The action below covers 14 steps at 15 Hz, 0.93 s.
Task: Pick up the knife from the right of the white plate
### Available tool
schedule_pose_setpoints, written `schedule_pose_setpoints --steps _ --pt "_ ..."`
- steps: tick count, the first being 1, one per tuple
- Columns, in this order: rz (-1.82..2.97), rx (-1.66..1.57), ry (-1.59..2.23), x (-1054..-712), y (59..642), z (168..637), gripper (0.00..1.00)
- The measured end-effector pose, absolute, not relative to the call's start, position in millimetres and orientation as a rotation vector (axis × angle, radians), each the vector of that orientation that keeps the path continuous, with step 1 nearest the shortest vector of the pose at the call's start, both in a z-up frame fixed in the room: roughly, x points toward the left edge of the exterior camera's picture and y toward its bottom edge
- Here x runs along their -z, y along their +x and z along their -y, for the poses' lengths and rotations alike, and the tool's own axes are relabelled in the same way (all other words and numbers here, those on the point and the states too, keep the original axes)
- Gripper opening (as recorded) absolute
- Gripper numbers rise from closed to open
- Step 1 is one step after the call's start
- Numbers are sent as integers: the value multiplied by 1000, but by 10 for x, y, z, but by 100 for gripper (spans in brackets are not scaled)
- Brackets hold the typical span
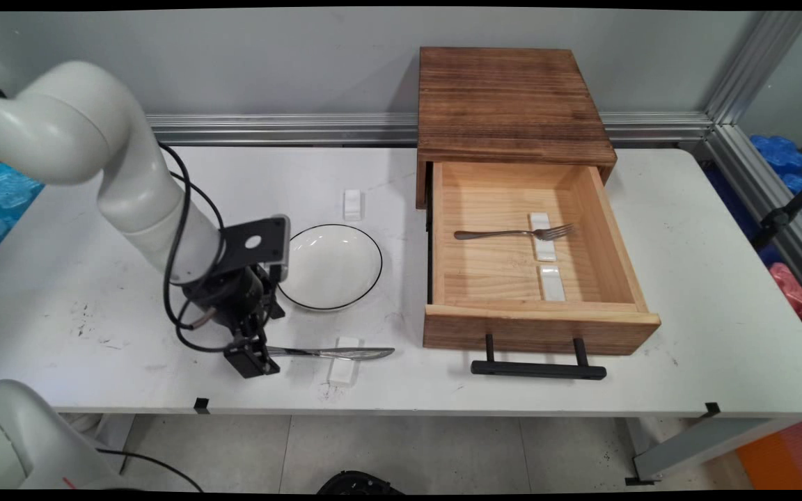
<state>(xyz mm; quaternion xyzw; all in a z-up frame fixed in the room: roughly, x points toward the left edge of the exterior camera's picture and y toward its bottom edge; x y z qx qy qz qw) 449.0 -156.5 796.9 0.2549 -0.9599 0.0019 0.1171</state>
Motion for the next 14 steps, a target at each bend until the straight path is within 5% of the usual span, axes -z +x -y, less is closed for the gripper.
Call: schedule_pose_setpoints --steps 14 --pt "2793 -74 692 -7753 4312 1600 100"
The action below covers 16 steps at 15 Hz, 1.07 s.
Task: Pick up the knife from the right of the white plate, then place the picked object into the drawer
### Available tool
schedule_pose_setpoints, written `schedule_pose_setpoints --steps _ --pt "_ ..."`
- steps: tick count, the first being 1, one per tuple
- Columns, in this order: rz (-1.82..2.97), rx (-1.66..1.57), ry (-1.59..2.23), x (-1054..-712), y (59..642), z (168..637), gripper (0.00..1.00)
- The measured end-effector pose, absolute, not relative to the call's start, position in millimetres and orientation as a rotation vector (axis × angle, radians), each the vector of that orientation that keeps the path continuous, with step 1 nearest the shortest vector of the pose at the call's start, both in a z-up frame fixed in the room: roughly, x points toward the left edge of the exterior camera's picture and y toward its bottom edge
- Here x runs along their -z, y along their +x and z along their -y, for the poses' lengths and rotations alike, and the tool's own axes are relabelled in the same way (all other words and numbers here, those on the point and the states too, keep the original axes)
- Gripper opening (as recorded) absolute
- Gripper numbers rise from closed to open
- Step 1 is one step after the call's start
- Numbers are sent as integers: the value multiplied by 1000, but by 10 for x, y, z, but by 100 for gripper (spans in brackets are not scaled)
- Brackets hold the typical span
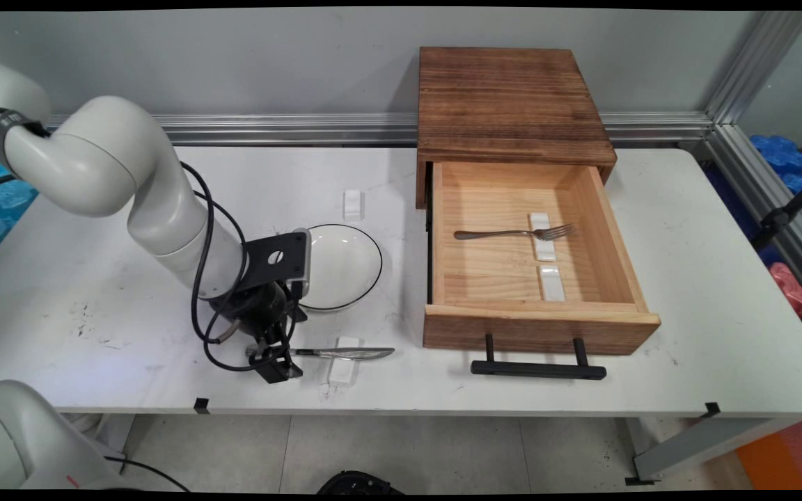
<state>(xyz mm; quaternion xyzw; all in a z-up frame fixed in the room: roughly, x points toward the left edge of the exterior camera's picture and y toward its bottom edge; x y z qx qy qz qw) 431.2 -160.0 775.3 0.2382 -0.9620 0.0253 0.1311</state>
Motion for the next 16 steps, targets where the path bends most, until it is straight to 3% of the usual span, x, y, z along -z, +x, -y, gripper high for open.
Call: schedule_pose_setpoints --steps 5,6,16 --pt "2786 -72 678 -7798 4298 1588 100" --pt "2785 -69 675 -7805 4296 1583 0" --pt "2796 -45 645 -7806 4319 1533 0"
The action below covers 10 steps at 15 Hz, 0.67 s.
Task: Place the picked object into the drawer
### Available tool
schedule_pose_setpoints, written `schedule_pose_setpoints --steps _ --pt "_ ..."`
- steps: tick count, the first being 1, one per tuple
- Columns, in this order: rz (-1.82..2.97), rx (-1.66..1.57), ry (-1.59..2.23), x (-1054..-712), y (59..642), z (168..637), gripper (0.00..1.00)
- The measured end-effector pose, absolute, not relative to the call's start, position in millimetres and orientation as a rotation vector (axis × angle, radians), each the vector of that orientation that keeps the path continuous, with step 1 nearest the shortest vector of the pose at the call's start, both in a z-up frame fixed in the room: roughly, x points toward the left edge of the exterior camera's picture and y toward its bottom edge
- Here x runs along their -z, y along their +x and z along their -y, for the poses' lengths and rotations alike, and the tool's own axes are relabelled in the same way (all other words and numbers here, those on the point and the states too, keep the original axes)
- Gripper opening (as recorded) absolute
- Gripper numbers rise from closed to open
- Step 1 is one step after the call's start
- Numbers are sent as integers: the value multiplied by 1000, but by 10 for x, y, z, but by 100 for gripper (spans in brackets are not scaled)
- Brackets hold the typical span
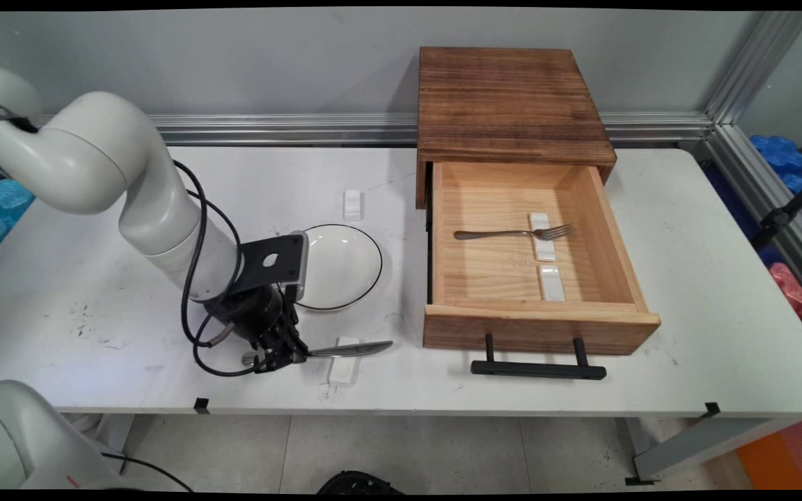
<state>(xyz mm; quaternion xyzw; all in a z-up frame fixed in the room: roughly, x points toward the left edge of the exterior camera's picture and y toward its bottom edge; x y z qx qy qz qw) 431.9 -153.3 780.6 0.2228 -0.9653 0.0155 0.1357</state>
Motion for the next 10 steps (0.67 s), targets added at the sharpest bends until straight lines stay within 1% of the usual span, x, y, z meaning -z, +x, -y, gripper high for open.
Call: schedule_pose_setpoints --steps 6,10 --pt "2793 -48 628 -7856 4322 1560 0" --pt "2788 -43 607 -8054 4351 1613 0"
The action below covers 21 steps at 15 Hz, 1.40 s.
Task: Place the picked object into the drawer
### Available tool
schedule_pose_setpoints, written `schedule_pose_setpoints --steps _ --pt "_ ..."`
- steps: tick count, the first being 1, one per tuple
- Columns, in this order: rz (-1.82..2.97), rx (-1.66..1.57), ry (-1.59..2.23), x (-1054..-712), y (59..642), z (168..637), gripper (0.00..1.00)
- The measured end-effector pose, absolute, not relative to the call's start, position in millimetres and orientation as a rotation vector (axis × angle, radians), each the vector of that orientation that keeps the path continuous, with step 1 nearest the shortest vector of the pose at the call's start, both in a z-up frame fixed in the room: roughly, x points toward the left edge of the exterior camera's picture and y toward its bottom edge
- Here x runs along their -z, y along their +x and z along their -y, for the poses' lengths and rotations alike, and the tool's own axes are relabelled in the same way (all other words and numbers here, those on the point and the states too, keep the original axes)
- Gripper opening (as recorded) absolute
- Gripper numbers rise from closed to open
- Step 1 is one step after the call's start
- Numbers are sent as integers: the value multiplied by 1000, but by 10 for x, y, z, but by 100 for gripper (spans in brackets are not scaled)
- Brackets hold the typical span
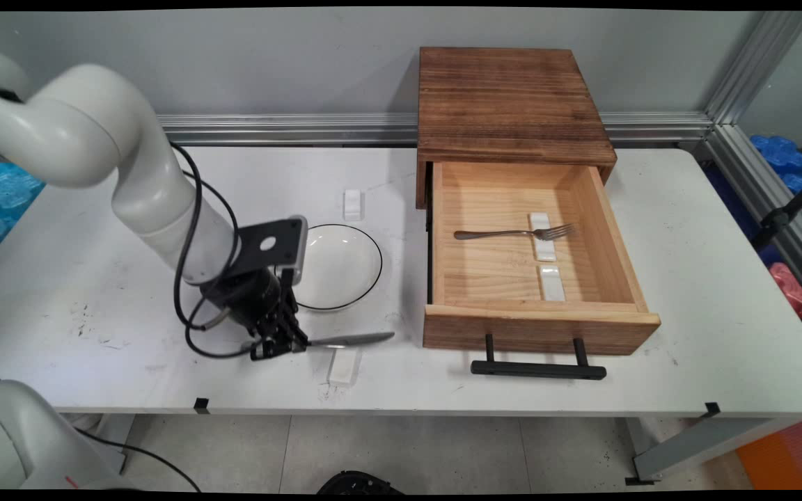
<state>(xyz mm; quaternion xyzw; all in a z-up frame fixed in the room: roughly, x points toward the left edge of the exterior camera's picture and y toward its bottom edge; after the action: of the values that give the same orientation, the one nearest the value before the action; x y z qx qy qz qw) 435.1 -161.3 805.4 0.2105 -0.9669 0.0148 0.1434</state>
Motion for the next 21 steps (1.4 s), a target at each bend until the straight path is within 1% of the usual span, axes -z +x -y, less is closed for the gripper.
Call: schedule_pose_setpoints --steps 11,16,21 --pt "2812 -6 564 -8823 4562 1750 0" --pt "2798 -20 538 -9193 4517 2065 0" --pt "2762 -46 509 -9383 4327 2449 0"
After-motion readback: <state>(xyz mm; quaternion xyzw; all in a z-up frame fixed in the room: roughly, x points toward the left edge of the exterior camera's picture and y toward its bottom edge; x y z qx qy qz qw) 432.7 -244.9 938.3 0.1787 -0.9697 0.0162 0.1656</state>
